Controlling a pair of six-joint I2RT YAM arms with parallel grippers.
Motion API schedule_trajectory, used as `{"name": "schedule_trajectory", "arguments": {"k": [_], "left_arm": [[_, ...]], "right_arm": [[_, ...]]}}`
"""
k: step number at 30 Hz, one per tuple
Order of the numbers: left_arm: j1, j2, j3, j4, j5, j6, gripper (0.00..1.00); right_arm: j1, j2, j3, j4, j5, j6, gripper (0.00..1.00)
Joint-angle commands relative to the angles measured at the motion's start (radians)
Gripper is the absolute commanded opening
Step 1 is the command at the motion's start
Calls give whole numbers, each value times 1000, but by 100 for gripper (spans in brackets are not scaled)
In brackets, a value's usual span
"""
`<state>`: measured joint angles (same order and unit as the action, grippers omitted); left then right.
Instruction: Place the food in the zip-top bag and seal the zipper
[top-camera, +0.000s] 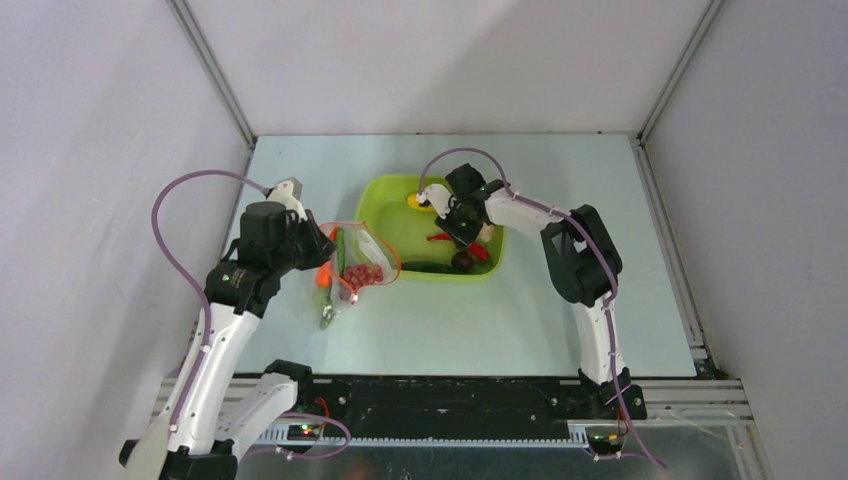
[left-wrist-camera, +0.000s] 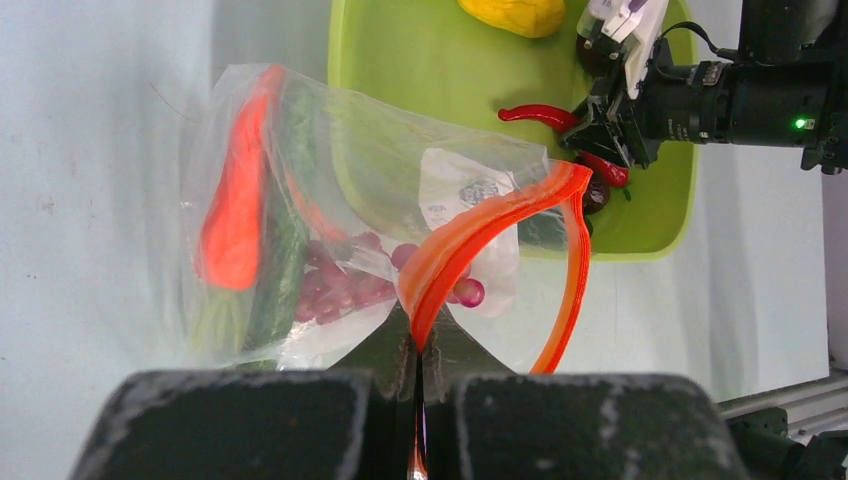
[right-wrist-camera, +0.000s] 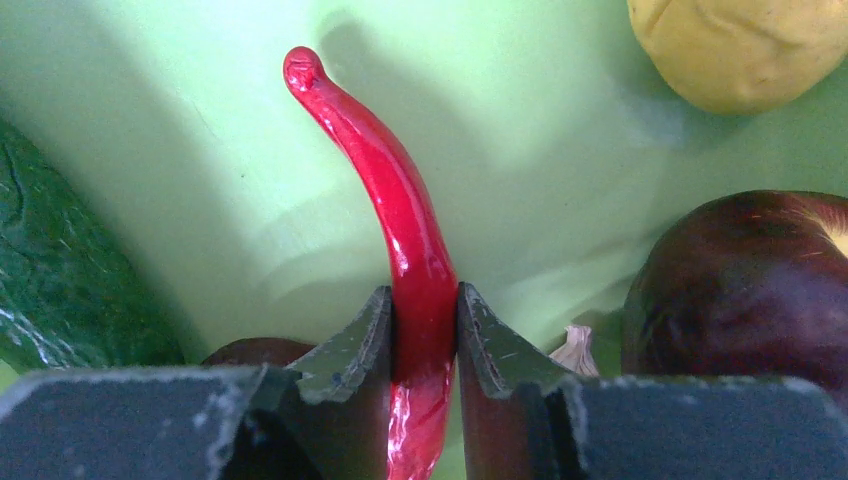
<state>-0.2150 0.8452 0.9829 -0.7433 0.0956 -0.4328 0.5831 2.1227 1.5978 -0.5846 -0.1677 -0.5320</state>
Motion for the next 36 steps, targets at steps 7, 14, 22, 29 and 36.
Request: {"name": "schedule_trajectory", "arguments": {"k": [7, 14, 22, 29, 36], "left_arm": [[0, -16, 6, 47, -1, 21, 0], [0, -21, 3, 50, 10, 11, 0], [-1, -16, -1, 51, 27, 6, 0], [-1, -21, -1, 51, 39, 5, 0], [-1, -28, -4, 58, 50, 3, 0]], "right_arm": [[0, -287, -50, 192, -17, 202, 2], [12, -497, -159, 330, 5, 401, 0], [168, -650, -377, 829, -252, 788, 0], [328, -543, -381, 1159, -290, 860, 1], [381, -432, -381, 1244, -244, 820, 7]]}}
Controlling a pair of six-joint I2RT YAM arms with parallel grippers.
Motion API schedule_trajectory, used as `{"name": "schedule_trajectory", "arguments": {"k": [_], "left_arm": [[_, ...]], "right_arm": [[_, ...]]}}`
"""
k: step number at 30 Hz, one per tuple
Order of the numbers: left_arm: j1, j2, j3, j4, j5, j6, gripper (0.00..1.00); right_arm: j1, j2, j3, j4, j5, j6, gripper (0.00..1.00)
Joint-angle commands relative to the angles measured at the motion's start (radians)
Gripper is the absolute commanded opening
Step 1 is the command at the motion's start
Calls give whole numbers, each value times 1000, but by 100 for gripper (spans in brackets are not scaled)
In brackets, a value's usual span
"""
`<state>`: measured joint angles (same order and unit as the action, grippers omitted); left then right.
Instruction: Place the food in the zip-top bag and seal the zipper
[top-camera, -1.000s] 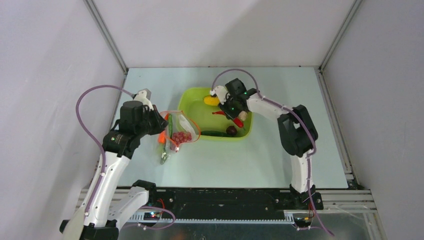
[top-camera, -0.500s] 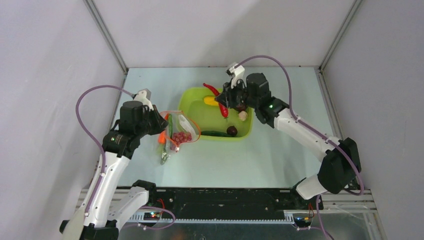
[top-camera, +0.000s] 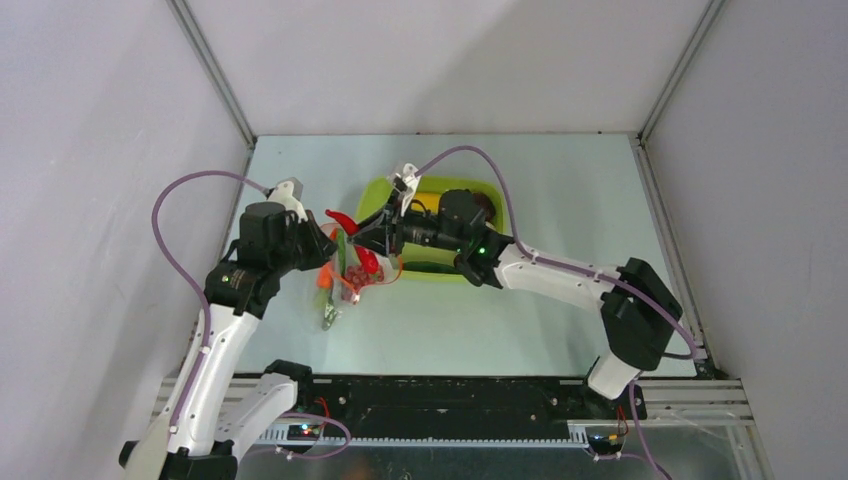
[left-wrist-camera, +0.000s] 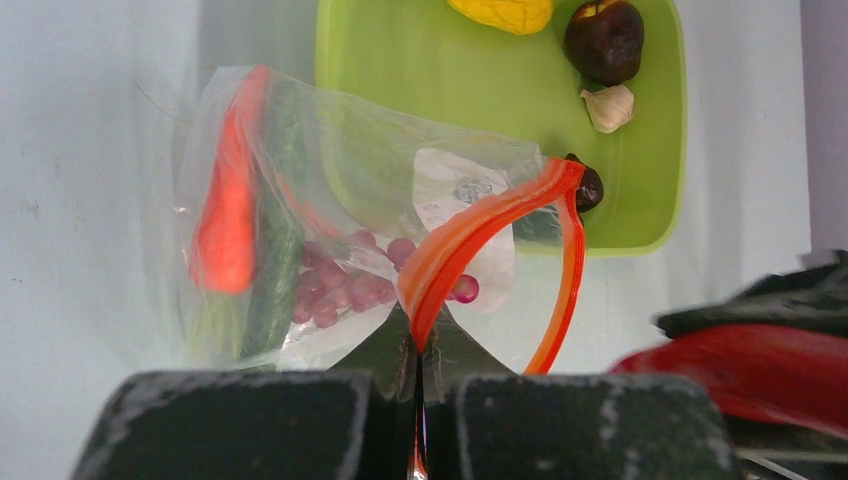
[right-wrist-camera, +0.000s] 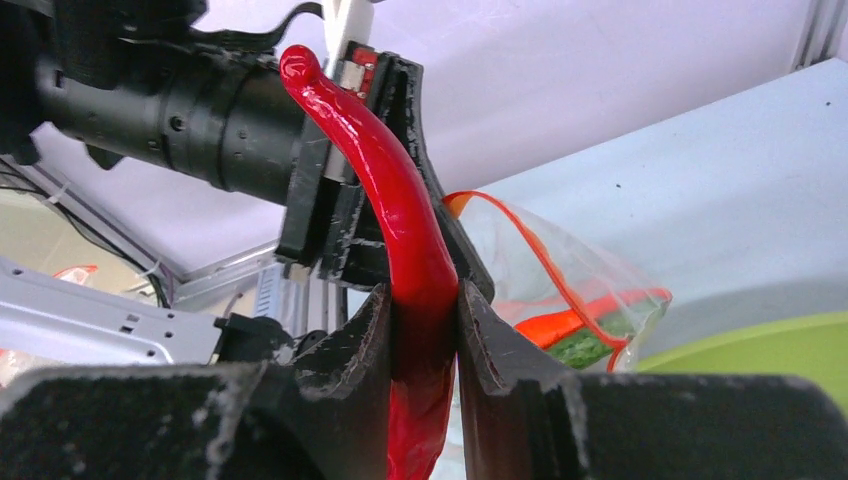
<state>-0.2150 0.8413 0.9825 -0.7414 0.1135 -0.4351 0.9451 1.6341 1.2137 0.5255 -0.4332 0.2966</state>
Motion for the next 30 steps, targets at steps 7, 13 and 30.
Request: {"name": "schedule_trajectory", "arguments": {"k": [7, 13, 30], "left_arm": [[-1, -22, -5, 57, 45, 7, 0], [0, -21, -4, 57, 41, 7, 0], [-1, -20, -5, 65, 106, 18, 0]], "right_arm": [[32, 194, 3, 178, 156, -71, 13], [77, 202, 3, 47, 224, -169, 20], [155, 245, 314, -591, 686, 44, 33]]}}
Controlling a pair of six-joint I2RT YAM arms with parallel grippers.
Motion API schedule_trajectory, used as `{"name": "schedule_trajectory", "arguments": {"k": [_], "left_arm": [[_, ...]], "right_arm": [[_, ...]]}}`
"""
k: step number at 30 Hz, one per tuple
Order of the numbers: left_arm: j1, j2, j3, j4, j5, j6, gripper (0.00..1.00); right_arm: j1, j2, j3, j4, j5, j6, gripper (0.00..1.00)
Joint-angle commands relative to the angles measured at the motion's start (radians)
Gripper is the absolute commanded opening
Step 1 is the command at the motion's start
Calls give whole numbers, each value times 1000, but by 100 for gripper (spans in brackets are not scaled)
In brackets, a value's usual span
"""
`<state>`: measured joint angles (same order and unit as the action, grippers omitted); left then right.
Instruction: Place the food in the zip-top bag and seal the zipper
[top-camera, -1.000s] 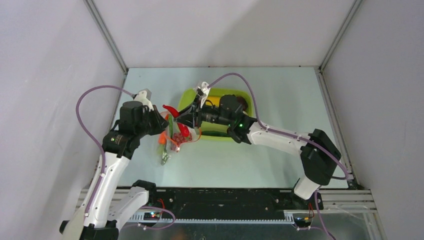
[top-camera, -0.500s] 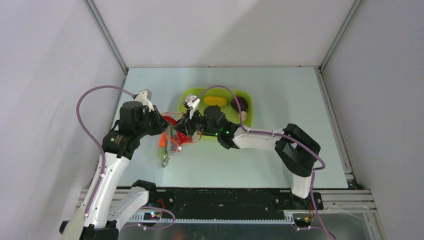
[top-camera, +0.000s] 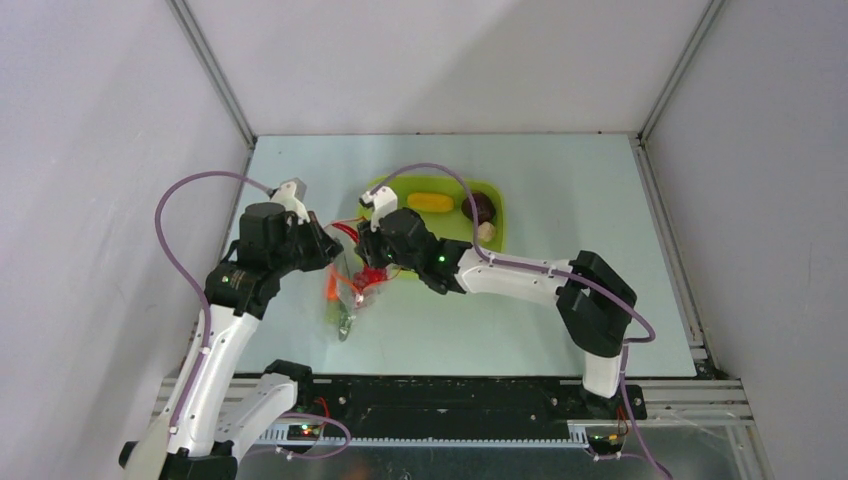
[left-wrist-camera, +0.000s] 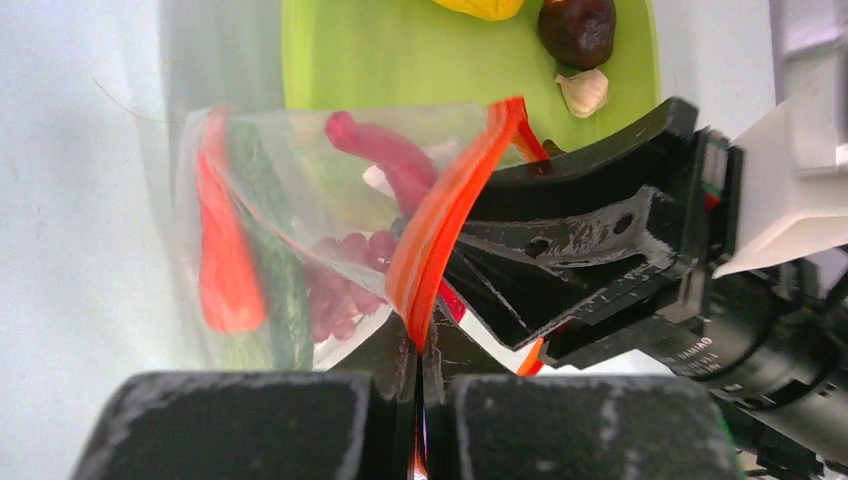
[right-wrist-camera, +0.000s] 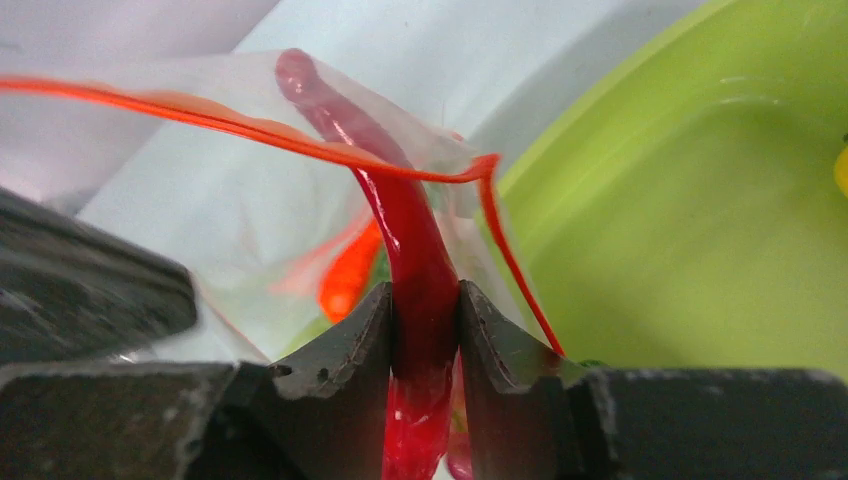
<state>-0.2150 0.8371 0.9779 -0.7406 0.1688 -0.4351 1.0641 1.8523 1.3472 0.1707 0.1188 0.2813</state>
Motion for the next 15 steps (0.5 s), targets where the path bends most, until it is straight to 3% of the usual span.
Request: {"name": "schedule_trajectory", "arguments": {"k": [1, 4, 8, 9, 11, 15], "left_arm": [[-1, -16, -1, 65, 52, 18, 0], [0, -16, 1, 61, 49, 19, 0], [0, -18, 2, 59, 39, 21, 0], [0, -18, 2, 59, 35, 21, 0], [-1, -17, 2, 59, 28, 21, 0], [-1, -4, 4, 56, 38, 20, 0]], "right_arm": [[42, 42, 214, -329, 134, 56, 40], [68, 82, 322, -440, 124, 37, 54], [71, 26, 292, -406, 47, -6, 82], [70, -14, 276, -393, 42, -27, 94], [67, -85, 218, -345, 41, -62, 99], [60, -243, 69, -255, 129, -116, 99]]}}
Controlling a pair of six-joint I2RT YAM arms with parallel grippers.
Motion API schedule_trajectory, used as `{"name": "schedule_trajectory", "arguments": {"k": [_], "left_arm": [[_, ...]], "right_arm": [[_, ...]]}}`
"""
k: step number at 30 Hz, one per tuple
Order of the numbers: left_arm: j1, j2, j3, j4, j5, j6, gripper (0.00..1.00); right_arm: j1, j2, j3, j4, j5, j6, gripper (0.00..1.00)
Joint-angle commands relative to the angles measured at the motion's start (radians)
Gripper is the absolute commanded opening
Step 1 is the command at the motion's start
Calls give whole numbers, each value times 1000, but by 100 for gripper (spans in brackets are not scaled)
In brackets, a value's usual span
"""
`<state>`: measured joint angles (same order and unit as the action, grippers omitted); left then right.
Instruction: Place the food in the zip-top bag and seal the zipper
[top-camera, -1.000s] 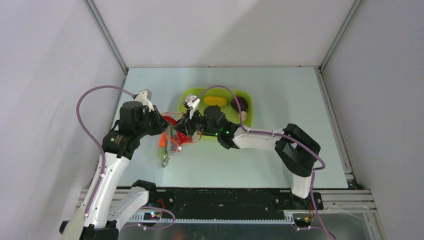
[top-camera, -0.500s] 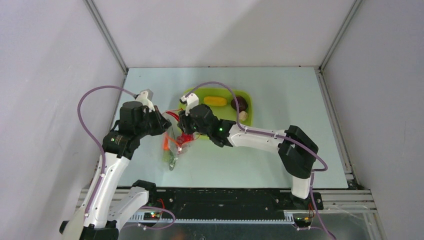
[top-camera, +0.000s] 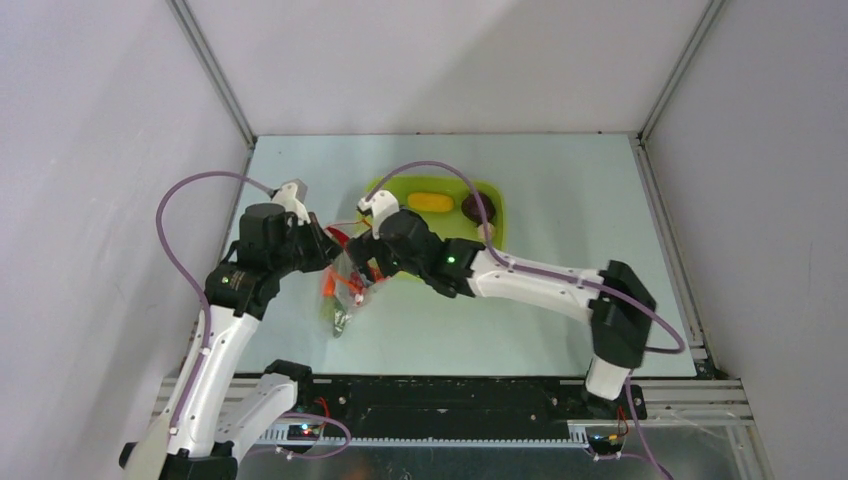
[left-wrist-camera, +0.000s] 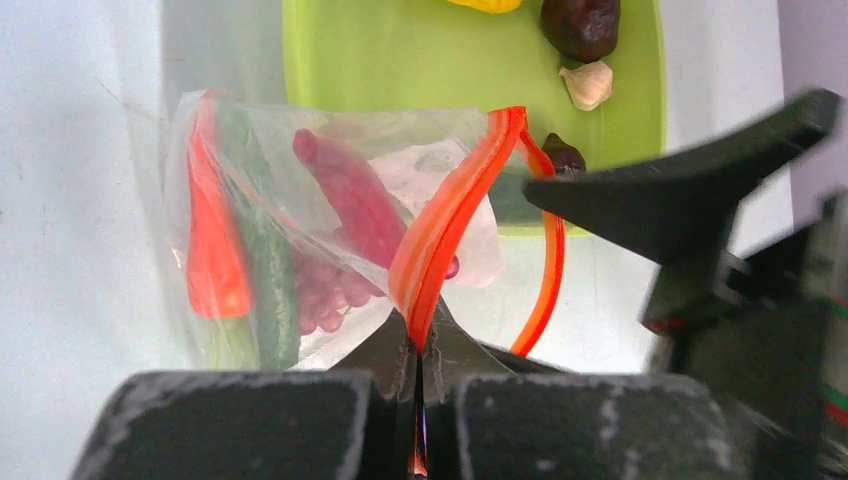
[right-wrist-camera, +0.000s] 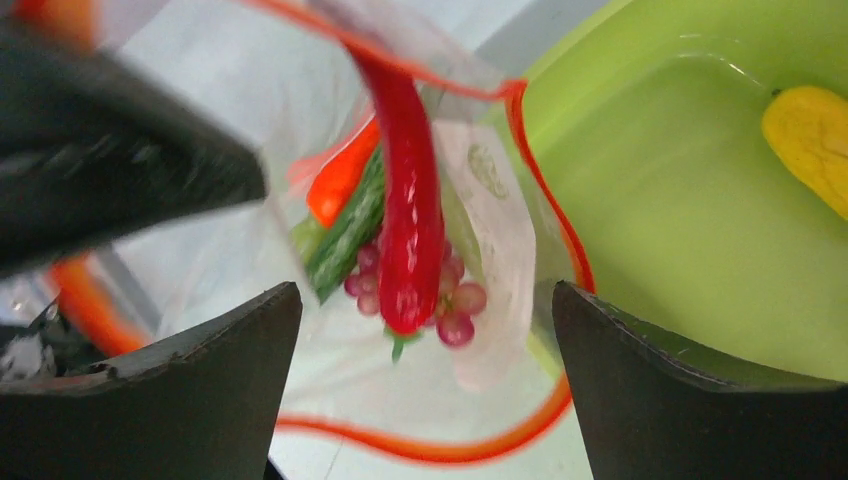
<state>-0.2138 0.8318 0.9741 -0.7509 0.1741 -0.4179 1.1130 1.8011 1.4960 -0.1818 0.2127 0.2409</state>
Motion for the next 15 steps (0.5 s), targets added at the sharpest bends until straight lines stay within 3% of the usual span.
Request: {"name": "schedule_trajectory", "arguments": {"k": [1, 7, 11, 15], "left_arm": [[-2, 7, 8, 65, 37, 2, 0], [-1, 5, 6, 65, 35, 1, 0], [-1, 5, 6, 65, 33, 2, 0], [-2, 4, 6, 63, 34, 3, 0]], "right_arm": [[8, -238, -102, 111, 49, -80, 99], [-129, -343, -206, 110, 15, -24, 100], [-250, -332, -207, 35, -73, 17, 100], [-342, -279, -192, -34, -54, 25, 100]]}}
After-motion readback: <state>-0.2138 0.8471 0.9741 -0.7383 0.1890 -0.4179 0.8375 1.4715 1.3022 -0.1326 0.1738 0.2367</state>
